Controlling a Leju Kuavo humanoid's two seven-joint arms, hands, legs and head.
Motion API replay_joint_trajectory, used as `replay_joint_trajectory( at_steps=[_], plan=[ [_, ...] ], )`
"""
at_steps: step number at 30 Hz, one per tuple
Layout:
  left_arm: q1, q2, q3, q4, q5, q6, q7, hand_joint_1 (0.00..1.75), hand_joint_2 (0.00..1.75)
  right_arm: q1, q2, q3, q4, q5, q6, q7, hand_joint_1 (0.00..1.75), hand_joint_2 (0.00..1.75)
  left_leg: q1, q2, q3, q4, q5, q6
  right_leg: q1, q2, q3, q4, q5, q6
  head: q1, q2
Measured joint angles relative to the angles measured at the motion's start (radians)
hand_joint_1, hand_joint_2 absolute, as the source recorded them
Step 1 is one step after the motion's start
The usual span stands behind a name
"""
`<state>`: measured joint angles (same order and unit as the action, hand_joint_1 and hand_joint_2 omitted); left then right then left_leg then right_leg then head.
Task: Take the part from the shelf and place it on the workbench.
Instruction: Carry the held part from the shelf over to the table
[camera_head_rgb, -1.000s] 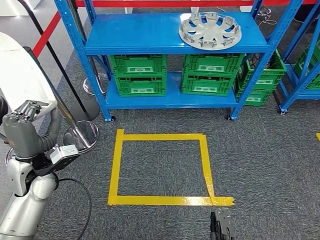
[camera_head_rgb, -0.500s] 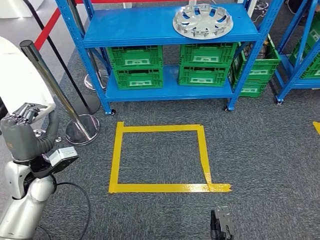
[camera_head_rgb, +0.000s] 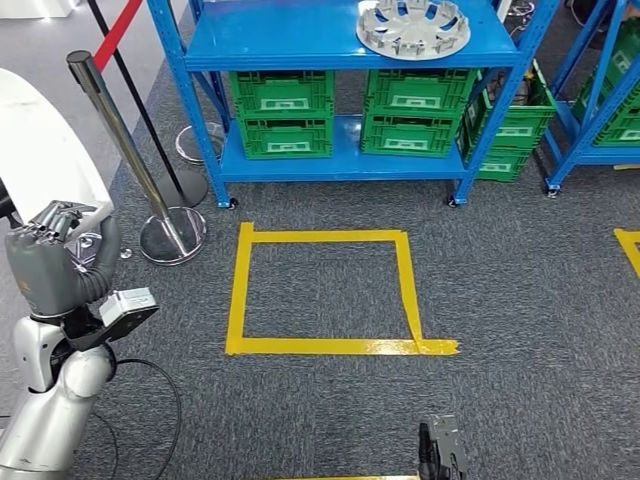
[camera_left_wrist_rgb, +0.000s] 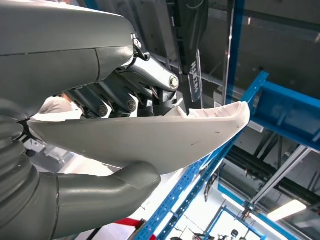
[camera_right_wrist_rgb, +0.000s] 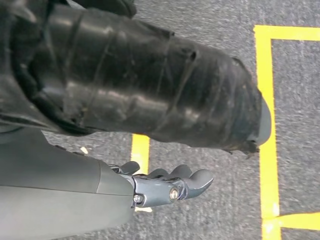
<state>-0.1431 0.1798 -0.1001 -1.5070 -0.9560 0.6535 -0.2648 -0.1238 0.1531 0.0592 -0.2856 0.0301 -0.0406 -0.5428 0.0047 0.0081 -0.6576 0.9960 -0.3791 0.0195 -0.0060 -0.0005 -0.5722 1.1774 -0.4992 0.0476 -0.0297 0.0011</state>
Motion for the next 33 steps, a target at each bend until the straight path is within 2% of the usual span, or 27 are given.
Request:
replay_joint_trajectory(
  at_steps=[1,2,3,5,6,7,9,10,11,12,13,14,15,17,18,20,21,22,23,25,26,27,28,29,30,32,33],
  plan=[
    [0.0,0.0,0.0,0.0,0.0,0.0,0.001,1.75,1.75,-0.002,0.0,0.0,0.0,0.001,0.0,0.0,0.0,0.0,-0.001,0.0,-0.013,0.006,0.01,-0.005,0.0,0.001,0.058,-0.08,-0.021,-0.002,0.0,0.0],
    [0.0,0.001,0.0,0.0,0.0,0.0,0.002,1.75,1.75,-0.003,0.0,0.0,-0.001,0.003,0.0,0.0,0.0,0.0,-0.001,0.0,-0.021,0.01,0.022,-0.011,0.001,0.003,0.098,-0.143,-0.046,-0.006,-0.001,0.0],
    [0.0,0.001,-0.001,0.0,0.001,0.0,0.003,1.75,1.75,-0.004,0.001,0.0,-0.001,0.004,0.0,0.0,0.0,0.0,-0.001,0.0,-0.025,0.01,0.034,-0.016,0.004,0.004,0.116,-0.179,-0.064,-0.013,-0.002,0.0],
    [0.002,0.002,-0.002,0.0,0.001,0.0,0.004,1.75,1.75,-0.002,0.001,0.0,-0.001,0.006,0.0,0.0,0.0,0.0,0.002,-0.002,-0.03,0.008,0.048,-0.027,0.007,0.001,0.1,-0.184,-0.056,-0.033,-0.002,0.0],
    [0.003,0.003,-0.002,0.0,0.002,0.0,0.004,1.75,1.75,-0.002,0.001,0.0,-0.001,0.007,0.0,0.001,0.0,0.0,0.003,-0.003,-0.036,0.018,0.03,-0.033,0.006,-0.001,0.089,-0.182,-0.046,-0.044,-0.004,0.0],
    [0.005,0.004,-0.002,0.0,0.002,0.0,0.004,1.75,1.75,-0.001,0.002,0.0,-0.001,0.007,0.0,0.001,0.0,0.0,0.004,-0.005,-0.046,0.047,-0.01,-0.038,0.005,-0.004,0.079,-0.182,-0.032,-0.055,-0.006,0.0],
    [0.006,0.006,-0.002,0.001,0.002,0.0,0.004,1.75,1.75,-0.002,0.002,0.0,-0.001,0.008,-0.001,0.001,0.0,0.0,0.006,-0.006,-0.068,0.161,-0.127,-0.044,0.007,-0.006,0.052,-0.181,-0.004,-0.067,-0.012,0.0],
    [0.006,0.006,-0.002,0.001,0.002,0.0,0.004,1.75,1.75,-0.002,0.002,0.0,-0.001,0.008,-0.001,0.001,0.0,0.0,0.006,-0.005,-0.075,0.229,-0.169,-0.046,0.009,-0.007,0.036,-0.179,0.011,-0.068,-0.013,0.0],
    [0.006,0.006,-0.002,0.001,0.002,0.0,0.005,1.75,1.75,-0.002,0.002,0.0,-0.001,0.008,-0.001,0.001,0.0,0.0,0.006,-0.005,-0.075,0.283,-0.183,-0.046,0.011,-0.007,0.016,-0.177,0.025,-0.069,-0.013,0.0],
    [0.006,0.006,-0.002,0.001,0.003,0.0,0.005,1.75,1.75,-0.002,0.002,0.0,-0.001,0.008,-0.001,0.001,0.0,0.0,0.005,-0.005,-0.063,0.312,-0.173,-0.044,0.013,-0.008,-0.005,-0.173,0.039,-0.069,-0.013,0.0],
    [0.006,0.006,-0.002,0.002,0.004,0.0,0.005,1.75,1.75,-0.002,0.002,0.0,-0.001,0.008,-0.001,0.001,0.0,0.0,0.004,-0.006,-0.037,0.306,-0.146,-0.039,0.016,-0.008,-0.027,-0.168,0.051,-0.069,-0.013,0.0],
    [0.006,0.006,-0.003,0.002,0.004,0.0,0.005,1.75,1.75,-0.002,0.002,0.0,-0.001,0.008,-0.001,0.001,0.0,0.0,0.002,-0.006,0.006,0.266,-0.121,-0.032,0.018,-0.007,-0.046,-0.165,0.064,-0.069,-0.014,0.0],
    [0.005,0.007,-0.003,0.002,0.004,0.0,0.005,1.75,1.75,-0.002,0.003,0.0,-0.001,0.008,-0.001,0.001,0.0,0.0,-0.002,-0.006,0.064,0.199,-0.116,-0.022,0.02,-0.007,-0.06,-0.162,0.075,-0.068,-0.013,0.0],
    [0.001,0.008,-0.003,0.001,0.005,0.0,0.005,1.75,1.75,-0.003,0.004,0.0,-0.002,0.008,-0.001,0.001,0.0,0.0,-0.01,-0.006,0.169,0.05,-0.143,-0.006,0.022,-0.006,-0.076,-0.163,0.099,-0.063,-0.012,0.0],
    [-0.001,0.009,-0.002,0.001,0.006,0.0,0.005,1.75,1.75,-0.004,0.005,0.0,-0.002,0.009,-0.001,0.001,0.0,0.0,-0.014,-0.006,0.196,0.005,-0.156,-0.001,0.019,-0.006,-0.078,-0.166,0.111,-0.058,-0.012,0.0],
    [-0.002,0.01,-0.003,0.002,0.007,0.0,0.005,1.75,1.75,-0.003,0.005,0.0,-0.002,0.009,-0.001,0.001,0.0,0.0,-0.018,-0.004,0.193,-0.022,-0.141,0.005,0.015,-0.005,-0.084,-0.175,0.131,-0.045,-0.014,0.0],
    [-0.003,0.009,-0.003,0.002,0.008,0.0,0.005,1.75,1.75,-0.001,0.005,0.0,-0.002,0.009,-0.001,0.002,0.0,0.0,-0.017,-0.002,0.184,-0.028,-0.126,0.011,0.014,-0.003,-0.09,-0.171,0.121,-0.039,-0.015,0.0],
    [-0.003,0.009,-0.003,0.002,0.008,0.0,0.005,1.75,1.75,0.0,0.005,0.0,-0.002,0.009,-0.001,0.002,0.0,0.0,-0.014,0.0,0.171,-0.033,-0.11,0.017,0.014,-0.001,-0.101,-0.153,0.091,-0.033,-0.013,0.0],
    [-0.002,0.008,-0.003,0.002,0.009,0.0,0.005,1.75,1.75,0.001,0.005,0.0,-0.002,0.009,-0.001,0.002,0.0,0.0,-0.011,0.002,0.155,-0.036,-0.095,0.022,0.012,0.001,-0.115,-0.114,0.04,-0.027,-0.01,0.0],
    [-0.001,0.007,-0.003,0.003,0.01,0.0,0.005,1.75,1.75,0.002,0.005,0.0,-0.002,0.009,-0.002,0.002,0.0,0.0,-0.011,0.002,0.117,-0.034,-0.064,0.026,0.008,0.001,-0.144,0.012,-0.063,-0.017,-0.005,0.0],
    [0.0,0.007,-0.003,0.003,0.011,0.0,0.005,1.75,1.75,0.002,0.005,0.0,-0.002,0.009,-0.002,0.003,0.0,0.0,-0.011,0.002,0.097,-0.033,-0.048,0.025,0.005,0.001,-0.151,0.074,-0.084,-0.013,-0.004,0.0],
    [0.001,0.007,-0.003,0.004,0.011,0.0,0.005,1.75,1.75,0.002,0.005,0.0,-0.002,0.009,-0.002,0.003,0.0,0.0,-0.01,0.003,0.076,-0.031,-0.033,0.023,0.003,0.001,-0.146,0.113,-0.074,-0.01,-0.004,0.0],
    [0.002,0.007,-0.003,0.004,0.011,0.0,0.005,1.75,1.75,0.002,0.004,0.0,-0.002,0.009,-0.002,0.003,0.0,0.0,-0.008,0.003,0.055,-0.028,-0.018,0.019,0.002,0.001,-0.128,0.124,-0.046,-0.006,-0.004,0.0],
    [0.002,0.006,-0.003,0.005,0.011,0.0,0.005,1.75,1.75,0.002,0.004,0.0,-0.002,0.009,-0.002,0.003,0.0,0.0,-0.006,0.003,0.034,-0.023,-0.006,0.015,0.0,0.0,-0.092,0.099,-0.014,-0.003,-0.004,0.0],
    [0.003,0.006,-0.003,0.005,0.011,0.0,0.005,1.75,1.75,0.001,0.004,0.0,-0.002,0.009,-0.002,0.003,0.0,0.0,-0.005,0.003,0.015,-0.017,0.004,0.009,-0.003,0.0,-0.04,0.042,0.001,0.0,-0.004,0.0],
    [0.003,0.008,-0.003,0.006,0.013,0.0,0.006,1.75,1.75,-0.002,0.004,0.0,-0.002,0.009,-0.002,0.003,0.0,0.0,-0.005,0.002,-0.012,0.0,0.02,-0.003,-0.005,0.001,0.077,-0.112,-0.035,-0.001,-0.005,0.0],
    [0.002,0.008,-0.003,0.006,0.015,0.0,0.006,1.75,1.75,-0.004,0.004,0.0,-0.002,0.009,-0.001,0.003,0.0,0.0,-0.005,0.002,-0.018,0.006,0.027,-0.009,-0.003,0.001,0.112,-0.165,-0.061,-0.006,-0.006,0.0]
  ],
)
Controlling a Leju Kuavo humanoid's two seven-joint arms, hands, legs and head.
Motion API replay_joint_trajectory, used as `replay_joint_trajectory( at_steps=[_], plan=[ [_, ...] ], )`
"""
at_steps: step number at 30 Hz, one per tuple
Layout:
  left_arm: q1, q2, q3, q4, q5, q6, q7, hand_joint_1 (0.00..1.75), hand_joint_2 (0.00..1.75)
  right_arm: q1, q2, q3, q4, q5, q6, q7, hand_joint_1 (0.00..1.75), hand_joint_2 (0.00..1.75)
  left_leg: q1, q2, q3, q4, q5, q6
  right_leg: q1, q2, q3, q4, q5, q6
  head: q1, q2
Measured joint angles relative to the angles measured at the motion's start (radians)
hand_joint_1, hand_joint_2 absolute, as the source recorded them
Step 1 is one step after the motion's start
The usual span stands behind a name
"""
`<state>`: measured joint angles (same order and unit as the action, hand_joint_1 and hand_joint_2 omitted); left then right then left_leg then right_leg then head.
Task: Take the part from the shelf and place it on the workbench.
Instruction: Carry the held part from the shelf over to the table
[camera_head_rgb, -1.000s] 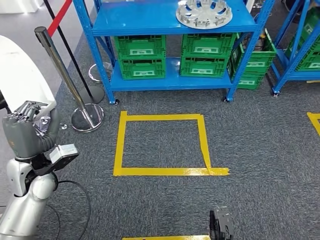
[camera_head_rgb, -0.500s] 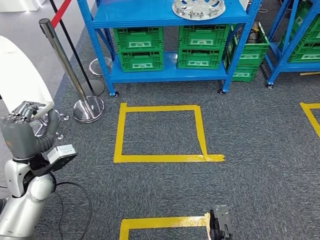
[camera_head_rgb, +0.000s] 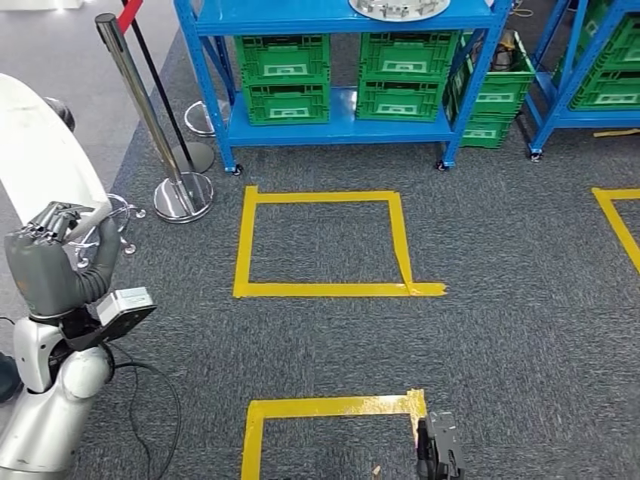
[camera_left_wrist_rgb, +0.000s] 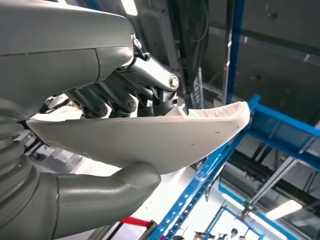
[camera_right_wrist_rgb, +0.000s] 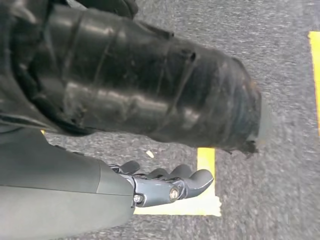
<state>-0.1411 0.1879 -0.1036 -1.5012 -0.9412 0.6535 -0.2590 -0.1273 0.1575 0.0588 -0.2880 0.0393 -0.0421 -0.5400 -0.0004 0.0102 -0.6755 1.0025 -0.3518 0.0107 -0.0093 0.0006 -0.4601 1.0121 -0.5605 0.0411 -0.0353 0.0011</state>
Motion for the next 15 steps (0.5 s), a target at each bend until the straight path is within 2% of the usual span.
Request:
replay_joint_trajectory(
  at_steps=[1,3,4,5,7,8,9,10,11,13,14,15],
  plan=[
    [-0.001,0.001,0.0,0.0,0.003,0.0,0.0,1.75,1.75,0.0,0.0,0.0,0.0,0.0,0.0,0.0,0.0,0.0,0.0,0.0,-0.002,0.002,0.008,-0.006,0.003,0.0,0.014,-0.027,-0.015,-0.008,0.0,0.0],
    [-0.001,0.001,-0.001,0.001,0.006,0.0,0.001,1.75,1.75,0.002,0.0,0.0,0.0,0.0,0.0,0.0,0.0,0.0,0.004,-0.001,-0.005,0.003,0.014,-0.018,0.003,-0.003,0.003,-0.027,-0.004,-0.026,0.0,0.0],
    [0.0,0.002,-0.001,0.001,0.008,0.0,0.002,1.75,1.75,0.003,0.0,0.0,0.0,0.0,0.0,0.001,0.0,0.0,0.006,-0.002,-0.012,0.019,-0.006,-0.023,0.002,-0.005,-0.004,-0.026,0.006,-0.034,-0.001,0.0],
    [0.001,0.002,-0.001,0.001,0.009,0.0,0.003,1.75,1.75,0.004,0.0,0.0,0.0,0.0,0.0,0.001,0.0,0.0,0.007,-0.003,-0.023,0.055,-0.044,-0.028,0.0,-0.007,-0.012,-0.027,0.016,-0.041,-0.003,0.0],
    [0.002,0.004,-0.001,0.002,0.011,0.0,0.005,1.75,1.75,0.005,0.0,-0.001,0.0,0.001,0.0,0.001,0.0,0.0,0.009,-0.004,-0.058,0.181,-0.14,-0.036,0.001,-0.009,-0.028,-0.026,0.035,-0.049,-0.006,0.0],
    [0.003,0.004,-0.001,0.002,0.012,0.0,0.006,1.75,1.75,0.006,0.0,-0.001,0.0,0.001,0.0,0.001,0.0,0.0,0.01,-0.004,-0.071,0.244,-0.169,-0.038,0.001,-0.009,-0.037,-0.025,0.043,-0.05,-0.007,0.0],
    [0.004,0.004,-0.002,0.002,0.013,0.0,0.007,1.75,1.75,0.007,0.0,-0.001,0.0,0.001,0.0,0.001,0.0,0.0,0.01,-0.004,-0.074,0.283,-0.179,-0.039,0.001,-0.009,-0.047,-0.024,0.052,-0.049,-0.007,0.0],
    [0.005,0.004,-0.002,0.003,0.013,0.0,0.007,1.75,1.75,0.008,0.0,-0.001,0.0,0.002,-0.001,0.001,0.0,0.0,0.01,-0.004,-0.059,0.285,-0.169,-0.038,0.001,-0.008,-0.057,-0.023,0.058,-0.048,-0.007,0.0],
    [0.005,0.004,-0.002,0.003,0.014,0.0,0.007,1.75,1.75,0.01,0.0,-0.002,0.0,0.003,-0.002,0.001,0.0,0.0,0.01,-0.004,-0.026,0.247,-0.147,-0.035,0.002,-0.008,-0.064,-0.021,0.064,-0.046,-0.007,0.0],
    [0.004,0.005,-0.002,0.003,0.014,0.0,0.008,1.75,1.75,0.009,0.0,-0.002,0.0,0.006,-0.004,0.001,0.0,0.0,0.008,-0.006,0.068,0.11,-0.109,-0.024,0.003,-0.007,-0.073,-0.019,0.069,-0.042,-0.007,0.0],
    [0.003,0.006,-0.002,0.003,0.014,0.0,0.008,1.75,1.75,0.008,0.0,-0.002,0.0,0.007,-0.005,0.001,0.0,0.0,0.006,-0.007,0.103,0.053,-0.102,-0.017,0.004,-0.007,-0.076,-0.018,0.072,-0.038,-0.006,0.0],
    [0.002,0.007,-0.002,0.003,0.014,0.0,0.008,1.75,1.75,0.007,0.0,-0.002,0.0,0.008,-0.006,0.001,0.0,0.0,0.004,-0.008,0.123,0.017,-0.103,-0.012,0.005,-0.007,-0.079,-0.018,0.075,-0.034,-0.006,0.0]
  ],
)
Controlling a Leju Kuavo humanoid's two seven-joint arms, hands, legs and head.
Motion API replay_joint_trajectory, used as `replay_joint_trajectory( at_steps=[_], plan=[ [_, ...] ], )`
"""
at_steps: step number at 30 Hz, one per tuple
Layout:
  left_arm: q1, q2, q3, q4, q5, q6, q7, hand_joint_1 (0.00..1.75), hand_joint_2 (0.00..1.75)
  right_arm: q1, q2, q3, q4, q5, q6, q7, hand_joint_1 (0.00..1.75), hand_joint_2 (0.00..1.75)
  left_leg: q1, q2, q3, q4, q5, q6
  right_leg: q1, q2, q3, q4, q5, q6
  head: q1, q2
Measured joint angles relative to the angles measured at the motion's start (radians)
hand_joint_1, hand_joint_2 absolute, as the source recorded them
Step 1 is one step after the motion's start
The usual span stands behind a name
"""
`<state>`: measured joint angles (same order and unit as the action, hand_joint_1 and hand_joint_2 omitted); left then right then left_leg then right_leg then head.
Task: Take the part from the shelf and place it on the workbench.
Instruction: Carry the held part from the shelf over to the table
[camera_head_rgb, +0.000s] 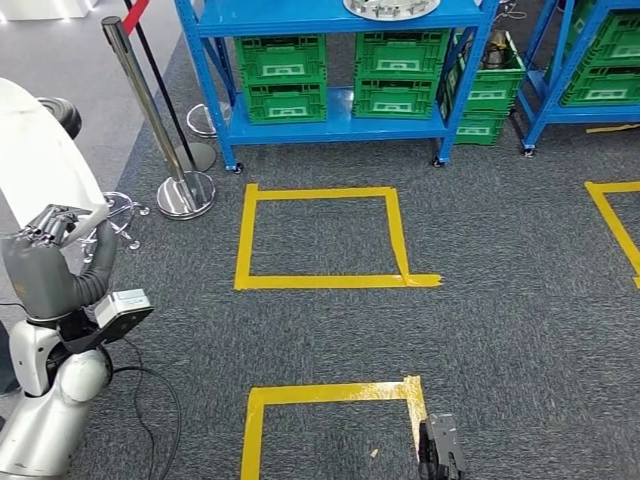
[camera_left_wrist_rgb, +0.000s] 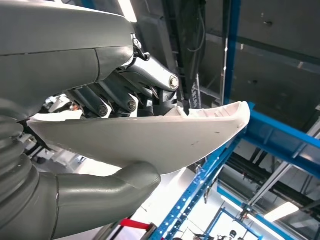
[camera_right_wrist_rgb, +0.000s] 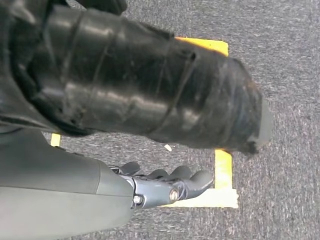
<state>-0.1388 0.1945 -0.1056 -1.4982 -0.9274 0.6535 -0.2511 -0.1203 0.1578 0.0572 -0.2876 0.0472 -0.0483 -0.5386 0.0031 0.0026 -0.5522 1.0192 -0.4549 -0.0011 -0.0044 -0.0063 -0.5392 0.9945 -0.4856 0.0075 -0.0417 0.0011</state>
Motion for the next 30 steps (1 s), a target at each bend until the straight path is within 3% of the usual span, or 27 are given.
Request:
replay_joint_trajectory(
  at_steps=[2,4,6,8,9,10,11,13,15,16,21,23,24,26,28,29,30],
  plan=[
    [0.0,0.001,0.0,0.0,0.0,0.0,0.001,1.75,1.75,-0.001,0.0,0.0,0.0,0.003,-0.003,0.0,0.0,0.0,-0.001,0.0,0.004,-0.022,-0.006,0.009,0.002,0.0,-0.007,0.001,0.006,0.011,0.0,0.0],
    [0.0,0.001,0.0,0.0,0.0,0.0,0.002,1.75,1.75,0.0,0.0,0.0,0.0,0.008,-0.006,0.0,0.0,0.0,0.003,0.002,0.0,-0.032,-0.001,0.02,0.002,0.002,-0.022,0.019,-0.01,0.021,0.002,0.0],
    [0.0,0.001,0.0,0.0,0.002,0.0,0.003,1.75,1.75,0.0,0.0,0.001,0.0,0.013,-0.007,0.002,0.0,0.0,0.006,0.004,-0.005,-0.036,0.007,0.031,0.001,0.004,-0.066,0.108,-0.066,0.029,0.005,0.0],
    [0.001,0.0,0.0,0.0,0.002,0.0,0.003,1.75,1.75,0.002,0.0,0.001,0.0,0.016,-0.008,0.004,0.0,0.0,0.005,0.004,-0.014,-0.035,0.012,0.036,0.001,0.005,-0.129,0.246,-0.127,0.033,0.007,0.0],
    [0.003,0.0,0.0,0.0,0.003,0.0,0.003,1.75,1.75,0.003,0.0,0.001,0.001,0.017,-0.009,0.005,0.0,0.0,0.005,0.004,-0.017,-0.034,0.014,0.037,0.001,0.005,-0.149,0.291,-0.139,0.034,0.007,0.0],
    [0.004,0.0,0.0,0.0,0.003,0.0,0.004,1.75,1.75,0.004,0.0,0.001,0.001,0.017,-0.009,0.006,0.0,0.0,0.004,0.004,-0.02,-0.033,0.016,0.037,0.001,0.005,-0.153,0.3,-0.131,0.034,0.007,0.0],
    [0.006,0.0,0.0,0.0,0.003,0.0,0.004,1.75,1.75,0.005,0.0,0.001,0.001,0.018,-0.01,0.007,0.0,0.0,0.004,0.004,-0.021,-0.031,0.016,0.036,0.0,0.005,-0.135,0.268,-0.104,0.034,0.007,0.0],
    [0.008,0.0,0.0,0.0,0.003,0.0,0.005,1.75,1.75,0.003,0.0,0.002,0.002,0.023,-0.013,0.01,0.0,0.0,0.003,0.003,-0.022,-0.026,0.016,0.033,0.0,0.005,-0.065,0.132,-0.036,0.031,0.008,0.0],
    [0.009,0.001,0.0,0.0,0.003,0.0,0.007,1.75,1.75,0.001,0.0,0.005,0.002,0.036,-0.024,0.015,0.0,0.0,-0.002,0.002,-0.031,-0.015,0.014,0.025,-0.002,0.006,-0.013,0.028,-0.008,0.027,0.006,0.0],
    [0.01,0.001,0.0,0.0,0.003,0.0,0.008,1.75,1.75,0.001,0.0,0.009,0.002,0.044,-0.033,0.017,0.0,0.0,-0.005,0.001,-0.037,-0.011,0.016,0.026,-0.003,0.006,-0.006,0.011,-0.009,0.025,0.006,0.0],
    [0.015,0.006,0.0,-0.002,0.003,0.0,0.011,1.75,1.75,0.002,0.004,0.023,0.002,0.065,-0.061,0.018,0.0,0.0,-0.012,-0.001,-0.041,-0.021,0.03,0.049,-0.008,0.005,-0.003,-0.006,0.003,0.03,0.0,0.0],
    [0.014,0.008,0.0,-0.004,0.003,0.0,0.012,1.75,1.75,-0.001,0.007,0.028,0.001,0.073,-0.074,0.017,0.0,0.0,-0.007,-0.001,-0.01,-0.083,0.059,0.06,-0.005,0.004,0.003,-0.018,0.002,0.031,-0.004,0.0],
    [0.012,0.008,0.0,-0.006,0.003,0.0,0.013,1.75,1.75,-0.002,0.007,0.031,0.001,0.078,-0.079,0.017,0.0,0.0,-0.001,-0.002,0.006,-0.116,0.075,0.065,-0.003,0.006,-0.004,-0.004,-0.012,0.031,-0.005,0.0],
    [0.01,0.005,0.001,-0.007,0.003,0.0,0.015,1.75,1.75,-0.002,0.007,0.036,0.001,0.085,-0.086,0.017,0.0,0.0,0.009,-0.01,0.017,-0.148,0.094,0.063,-0.007,0.008,-0.05,0.089,-0.068,0.04,-0.001,0.0],
    [0.014,0.002,0.0,-0.007,0.003,0.0,0.017,1.75,1.75,-0.001,0.007,0.04,0.001,0.088,-0.09,0.017,0.0,0.0,0.019,-0.022,0.006,-0.141,0.096,0.05,-0.02,0.009,-0.101,0.19,-0.105,0.058,-0.001,0.0],
    [0.016,0.001,0.0,-0.007,0.003,0.0,0.017,1.75,1.75,0.001,0.006,0.042,0.001,0.089,-0.093,0.017,0.0,0.0,0.026,-0.03,-0.002,-0.131,0.094,0.039,-0.028,0.009,-0.107,0.2,-0.098,0.07,-0.001,0.0],
    [0.018,0.001,0.0,-0.007,0.003,0.0,0.017,1.75,1.75,0.001,0.006,0.043,0.001,0.09,-0.095,0.016,0.0,0.0,0.035,-0.039,-0.012,-0.116,0.089,0.026,-0.037,0.01,-0.094,0.173,-0.075,0.083,0.0,0.0]
  ],
)
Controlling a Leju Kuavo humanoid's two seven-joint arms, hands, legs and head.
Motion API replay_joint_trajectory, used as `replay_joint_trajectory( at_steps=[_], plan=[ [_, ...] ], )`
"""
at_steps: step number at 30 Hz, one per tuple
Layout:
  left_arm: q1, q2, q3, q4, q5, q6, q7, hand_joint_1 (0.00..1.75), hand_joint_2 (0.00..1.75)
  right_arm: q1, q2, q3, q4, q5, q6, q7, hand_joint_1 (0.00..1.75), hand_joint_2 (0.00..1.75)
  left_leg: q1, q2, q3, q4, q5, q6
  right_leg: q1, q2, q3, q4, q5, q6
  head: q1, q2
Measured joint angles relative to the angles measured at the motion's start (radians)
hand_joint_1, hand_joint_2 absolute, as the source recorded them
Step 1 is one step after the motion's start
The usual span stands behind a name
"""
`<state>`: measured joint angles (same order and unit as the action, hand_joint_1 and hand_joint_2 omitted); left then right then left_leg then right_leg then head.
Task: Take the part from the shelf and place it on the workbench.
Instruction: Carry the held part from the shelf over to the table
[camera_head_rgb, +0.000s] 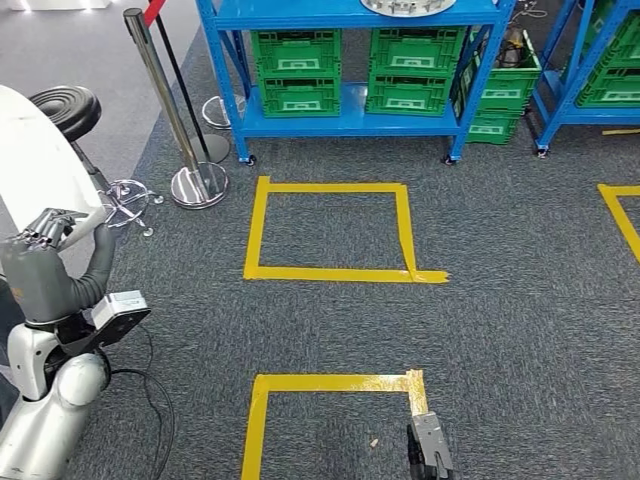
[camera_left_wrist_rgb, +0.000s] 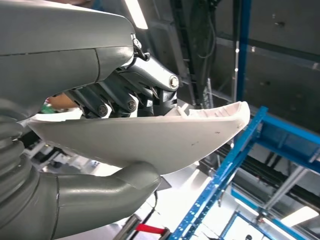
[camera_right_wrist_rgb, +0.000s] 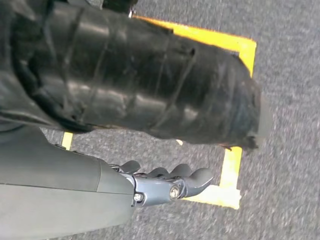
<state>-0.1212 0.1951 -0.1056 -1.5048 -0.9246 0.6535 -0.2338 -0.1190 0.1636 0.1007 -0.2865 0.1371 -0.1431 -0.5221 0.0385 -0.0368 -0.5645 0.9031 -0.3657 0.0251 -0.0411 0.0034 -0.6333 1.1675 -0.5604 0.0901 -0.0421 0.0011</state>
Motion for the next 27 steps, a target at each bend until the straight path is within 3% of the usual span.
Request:
replay_joint_trajectory(
  at_steps=[2,3,4,5,6,7,9,11,13,14,15,16,17,19,20,21,22,23,25,27],
  plan=[
    [0.0,0.0,0.0,0.0,0.0,0.0,0.0,1.75,1.75,-0.001,0.0,0.004,0.0,0.005,-0.003,0.0,0.0,0.0,0.017,-0.019,-0.03,0.048,-0.017,-0.033,-0.018,0.028,0.05,-0.097,0.041,0.029,0.003,0.0],
    [-0.001,0.0,0.0,0.0,0.0,0.0,0.0,1.75,1.75,-0.002,0.001,0.006,0.0,0.01,-0.004,-0.001,0.0,0.0,0.021,-0.027,-0.047,0.078,-0.028,-0.048,-0.023,0.045,0.067,-0.125,0.045,0.028,0.006,0.0],
    [-0.001,0.001,0.0,0.0,0.0,0.0,0.0,1.75,1.75,-0.002,0.003,0.008,0.0,0.014,-0.005,-0.001,0.0,0.0,0.021,-0.035,-0.063,0.102,-0.035,-0.06,-0.025,0.057,0.071,-0.128,0.038,0.019,0.007,0.0],
    [-0.002,0.002,0.001,0.0,-0.001,0.0,0.0,1.75,1.75,0.0,0.004,0.01,0.0,0.017,-0.006,-0.001,0.0,0.0,0.02,-0.042,-0.074,0.116,-0.037,-0.068,-0.023,0.06,0.065,-0.111,0.029,0.002,0.006,0.0],
    [-0.002,0.002,0.001,0.0,-0.002,0.0,0.0,1.75,1.75,0.002,0.004,0.011,0.0,0.02,-0.007,-0.001,0.0,0.0,0.019,-0.048,-0.083,0.125,-0.036,-0.072,-0.023,0.05,0.062,-0.102,0.03,-0.015,0.004,0.0],
    [-0.001,0.003,0.001,0.0,-0.002,0.0,-0.001,1.75,1.75,0.003,0.004,0.012,0.001,0.021,-0.008,-0.001,0.0,0.0,0.02,-0.049,-0.087,0.127,-0.034,-0.074,-0.022,0.039,0.058,-0.093,0.029,-0.024,-0.001,0.0],
    [-0.001,0.004,0.001,0.0,-0.003,0.0,-0.001,1.75,1.75,0.002,0.005,0.015,0.001,0.026,-0.011,-0.001,0.0,0.0,0.019,-0.019,-0.107,0.166,-0.058,-0.072,-0.018,0.019,0.054,-0.087,0.031,-0.037,-0.009,0.0],
    [-0.003,0.004,0.001,0.001,-0.003,0.0,-0.001,1.75,1.75,0.0,0.005,0.017,0.001,0.029,-0.017,-0.001,0.0,0.0,0.013,0.021,-0.156,0.283,-0.123,-0.065,-0.011,-0.003,0.053,-0.088,0.032,-0.046,-0.017,0.0],
    [-0.003,0.004,0.001,0.001,-0.003,0.0,-0.001,1.75,1.75,0.001,0.005,0.018,0.001,0.033,-0.023,-0.001,0.0,0.0,0.007,0.03,-0.208,0.415,-0.182,-0.058,-0.003,-0.03,0.051,-0.088,0.031,-0.051,-0.02,0.0],
    [-0.003,0.004,0.001,0.001,-0.003,0.0,-0.001,1.75,1.75,0.001,0.005,0.018,0.001,0.034,-0.024,-0.001,0.0,0.0,0.005,0.03,-0.216,0.445,-0.19,-0.052,0.001,-0.043,0.051,-0.088,0.03,-0.052,-0.02,0.0],
    [-0.002,0.004,0.001,0.002,-0.003,0.0,-0.001,1.75,1.75,0.001,0.005,0.019,0.001,0.035,-0.025,-0.001,0.0,0.0,0.001,0.031,-0.206,0.436,-0.179,-0.046,0.004,-0.055,0.051,-0.088,0.03,-0.054,-0.02,0.0],
    [-0.002,0.005,0.001,0.002,-0.003,0.0,-0.001,1.75,1.75,-0.001,0.005,0.02,0.001,0.035,-0.025,-0.001,0.0,0.0,-0.003,0.035,-0.179,0.39,-0.153,-0.038,0.006,-0.066,0.052,-0.088,0.029,-0.054,-0.02,0.0],
    [-0.003,0.006,0.002,0.002,-0.002,0.0,0.0,1.75,1.75,-0.002,0.005,0.021,0.0,0.036,-0.025,-0.002,0.0,0.0,-0.009,0.051,-0.142,0.323,-0.124,-0.028,0.008,-0.076,0.054,-0.088,0.027,-0.054,-0.021,0.0],
    [-0.007,0.008,0.002,0.002,-0.001,0.0,0.0,1.75,1.75,-0.004,0.005,0.025,0.0,0.036,-0.025,-0.002,0.0,0.0,-0.028,0.101,-0.083,0.211,-0.095,-0.017,0.013,-0.096,0.057,-0.089,0.024,-0.049,-0.021,0.0],
    [-0.009,0.009,0.002,0.003,0.0,0.0,0.0,1.75,1.75,-0.004,0.005,0.026,0.0,0.037,-0.025,-0.003,0.0,0.0,-0.036,0.118,-0.071,0.184,-0.094,-0.015,0.016,-0.107,0.058,-0.091,0.024,-0.045,-0.021,0.0],
    [-0.009,0.009,0.002,0.003,0.0,0.0,0.0,1.75,1.75,-0.003,0.005,0.027,0.0,0.037,-0.025,-0.003,0.0,0.0,-0.041,0.121,-0.071,0.177,-0.099,-0.015,0.019,-0.119,0.061,-0.096,0.024,-0.04,-0.022,0.0],
    [-0.009,0.01,0.003,0.003,0.0,0.0,0.0,1.75,1.75,-0.003,0.005,0.027,0.0,0.037,-0.025,-0.003,0.0,0.0,-0.041,0.107,-0.073,0.171,-0.097,-0.013,0.019,-0.131,0.065,-0.101,0.025,-0.035,-0.021,0.0],
    [-0.007,0.01,0.003,0.003,0.001,0.0,0.0,1.75,1.75,-0.004,0.005,0.028,0.0,0.037,-0.025,-0.004,0.0,0.0,-0.04,0.094,-0.072,0.166,-0.094,-0.01,0.018,-0.128,0.068,-0.103,0.021,-0.03,-0.02,0.0],
    [-0.009,0.01,0.004,0.004,0.001,0.0,0.0,1.75,1.75,-0.006,0.006,0.029,-0.001,0.038,-0.025,-0.005,0.0,0.0,-0.035,0.069,-0.069,0.156,-0.088,0.001,0.015,-0.078,0.052,-0.065,-0.009,-0.025,-0.017,0.0],
    [-0.011,0.008,0.004,0.004,0.001,0.0,0.0,1.75,1.75,-0.004,0.006,0.029,0.0,0.039,-0.027,-0.006,0.0,0.0,-0.036,0.043,-0.068,0.154,-0.085,0.01,0.017,-0.019,-0.004,0.047,-0.063,-0.027,-0.013,0.0]
  ],
)
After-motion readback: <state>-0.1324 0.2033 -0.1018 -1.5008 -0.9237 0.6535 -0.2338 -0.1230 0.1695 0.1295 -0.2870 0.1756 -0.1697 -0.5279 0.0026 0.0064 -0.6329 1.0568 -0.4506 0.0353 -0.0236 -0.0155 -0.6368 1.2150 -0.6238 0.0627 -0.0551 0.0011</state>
